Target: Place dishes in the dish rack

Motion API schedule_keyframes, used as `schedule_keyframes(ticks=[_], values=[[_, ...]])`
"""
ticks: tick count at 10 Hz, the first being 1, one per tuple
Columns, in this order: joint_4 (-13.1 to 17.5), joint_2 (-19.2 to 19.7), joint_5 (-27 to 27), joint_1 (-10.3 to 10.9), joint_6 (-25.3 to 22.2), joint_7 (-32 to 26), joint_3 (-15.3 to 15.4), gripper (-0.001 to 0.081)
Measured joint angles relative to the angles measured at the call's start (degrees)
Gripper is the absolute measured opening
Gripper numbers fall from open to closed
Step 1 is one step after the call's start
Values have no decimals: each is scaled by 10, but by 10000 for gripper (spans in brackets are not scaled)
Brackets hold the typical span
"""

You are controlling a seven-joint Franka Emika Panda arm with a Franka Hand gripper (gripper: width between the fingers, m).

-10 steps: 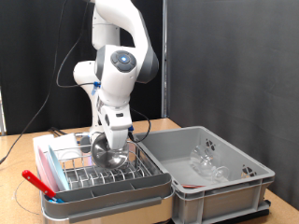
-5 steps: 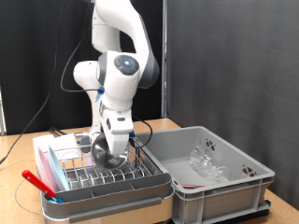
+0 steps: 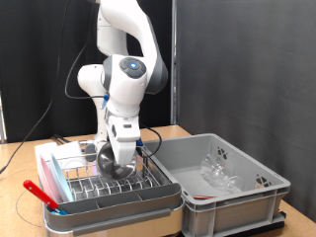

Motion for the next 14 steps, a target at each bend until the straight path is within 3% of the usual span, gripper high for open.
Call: schedule_keyframes(ticks=[4, 8, 11, 14], values=[[28, 2, 9, -2, -2, 2, -2, 805], [76, 41, -10, -15, -15, 28, -7, 805], [119, 71, 9, -19, -78, -7, -8, 805], [138, 68, 42, -16, -160, -81, -4, 805]])
